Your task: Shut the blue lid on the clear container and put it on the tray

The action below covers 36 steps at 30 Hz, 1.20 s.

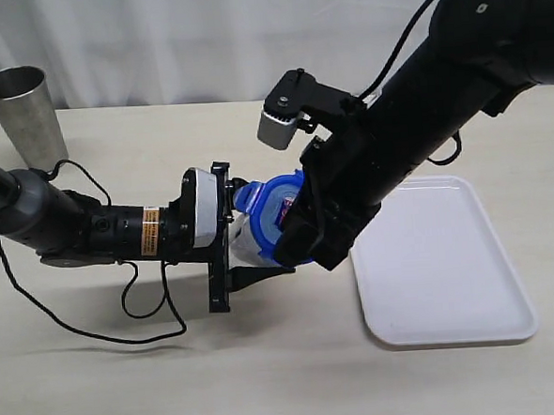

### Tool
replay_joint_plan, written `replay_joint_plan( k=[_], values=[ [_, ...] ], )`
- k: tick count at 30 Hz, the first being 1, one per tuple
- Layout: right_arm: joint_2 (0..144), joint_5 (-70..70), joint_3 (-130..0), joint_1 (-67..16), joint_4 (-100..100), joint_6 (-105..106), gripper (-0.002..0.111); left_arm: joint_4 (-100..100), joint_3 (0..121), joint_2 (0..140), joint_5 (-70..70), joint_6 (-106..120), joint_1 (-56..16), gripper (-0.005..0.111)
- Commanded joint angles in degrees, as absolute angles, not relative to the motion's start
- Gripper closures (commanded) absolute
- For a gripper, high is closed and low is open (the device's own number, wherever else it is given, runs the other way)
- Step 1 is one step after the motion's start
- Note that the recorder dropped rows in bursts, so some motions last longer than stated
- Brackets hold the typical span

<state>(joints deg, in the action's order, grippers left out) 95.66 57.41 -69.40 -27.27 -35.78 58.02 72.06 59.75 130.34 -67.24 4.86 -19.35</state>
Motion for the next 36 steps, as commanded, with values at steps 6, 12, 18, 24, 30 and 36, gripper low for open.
replay_joint_plan(
  k=[6, 12, 18, 24, 30, 36],
  values=[
    [90.1, 57.7, -73.6, -27.2, -29.2, 55.9, 0.067, 71.3, 59.7, 129.6, -70.0, 4.5, -19.7, 0.107],
    [89.8, 53.3, -73.5, -22.2, -26.2, 50.6, 0.067, 71.5, 59.7, 129.6, -70.0, 4.5, -19.7, 0.107],
    [94.6, 54.2, -73.5, -19.2, -30.2, 57.3, 0.067, 71.9, 59.7, 129.6, -70.0, 4.5, -19.7, 0.107],
    [97.9, 55.1, -73.5, -19.3, -34.1, 62.7, 0.067, 71.9, 59.7, 129.6, -70.0, 4.5, -19.7, 0.107],
    [97.9, 55.7, -73.2, -19.5, -40.1, 67.4, 0.067, 71.9, 59.7, 129.6, -70.0, 4.5, -19.7, 0.107],
    [97.9, 54.6, -70.3, -19.9, -40.2, 68.7, 0.074, 71.8, 59.7, 129.6, -70.0, 4.5, -19.7, 0.107]
  ],
)
